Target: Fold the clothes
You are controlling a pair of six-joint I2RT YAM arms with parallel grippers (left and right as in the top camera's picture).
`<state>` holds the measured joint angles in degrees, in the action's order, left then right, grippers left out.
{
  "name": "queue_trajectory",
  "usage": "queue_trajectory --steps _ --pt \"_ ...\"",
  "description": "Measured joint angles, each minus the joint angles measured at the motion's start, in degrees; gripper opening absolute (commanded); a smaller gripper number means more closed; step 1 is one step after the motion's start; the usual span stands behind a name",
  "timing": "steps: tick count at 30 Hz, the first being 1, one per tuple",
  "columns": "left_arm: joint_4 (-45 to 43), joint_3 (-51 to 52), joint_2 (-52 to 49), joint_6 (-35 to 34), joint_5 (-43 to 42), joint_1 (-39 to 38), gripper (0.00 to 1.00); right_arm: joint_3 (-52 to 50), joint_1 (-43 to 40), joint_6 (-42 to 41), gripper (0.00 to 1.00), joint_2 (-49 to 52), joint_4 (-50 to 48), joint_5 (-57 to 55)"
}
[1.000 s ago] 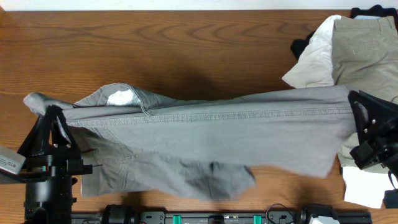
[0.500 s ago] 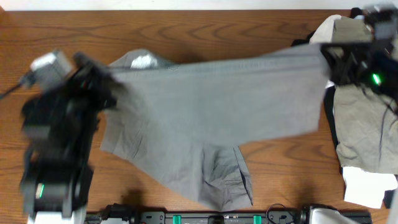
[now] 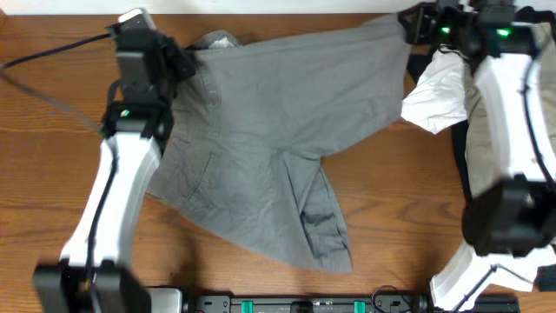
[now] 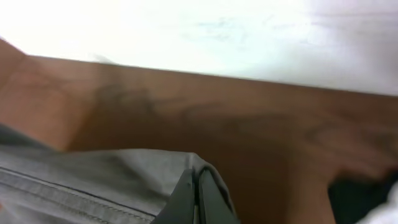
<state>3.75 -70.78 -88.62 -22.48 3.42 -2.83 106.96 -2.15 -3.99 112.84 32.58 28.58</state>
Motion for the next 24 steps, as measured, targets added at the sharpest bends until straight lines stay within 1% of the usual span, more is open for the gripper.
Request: queue_trajectory --steps 8,11,13,14,15,16,17,18,21,24 --pt "-15.06 0.00 -14.53 0.02 1.75 0.13 0.06 -0.02 2.32 -3.65 0.01 11.96 -15.10 -4.70" --pt "-20.20 0.00 -18.40 0.02 2.45 0.42 0.06 -0.02 3.80 -4.17 0.01 14.82 -19.26 -7.87" --pt "-23.30 -0.02 -20.65 0.00 3.02 0.66 0.06 -0.04 5.07 -4.42 0.03 16.28 -21.88 -10.69" --pt "-25.00 0.00 -21.79 0.02 3.21 0.81 0.10 -0.07 5.75 -4.55 0.05 17.00 -23.23 -12.24" --pt "-26.34 0.00 -22.64 0.24 3.43 0.92 0.26 -0.07 6.36 -4.66 0.09 17.53 -24.59 -13.94" --pt "-27.54 0.00 -23.45 0.44 3.63 1.03 0.64 -0.07 7.21 -4.61 0.41 18.08 -26.16 -16.22" --pt "-28.35 0.00 -23.96 0.85 3.98 1.16 1.00 -0.07 7.72 -5.05 0.99 18.45 -27.08 -18.05" --pt "-29.07 0.00 -24.26 1.01 4.26 1.27 0.98 -0.09 8.26 -5.05 0.99 18.64 -28.17 -19.28" --pt "-29.73 0.00 -24.41 2.43 4.76 1.62 0.98 -0.09 9.25 -5.57 0.99 18.78 -31.30 -22.51" --pt "-28.11 -0.02 -23.96 3.58 5.07 1.73 0.98 0.35 9.42 -6.32 0.99 18.32 -29.88 -24.02"
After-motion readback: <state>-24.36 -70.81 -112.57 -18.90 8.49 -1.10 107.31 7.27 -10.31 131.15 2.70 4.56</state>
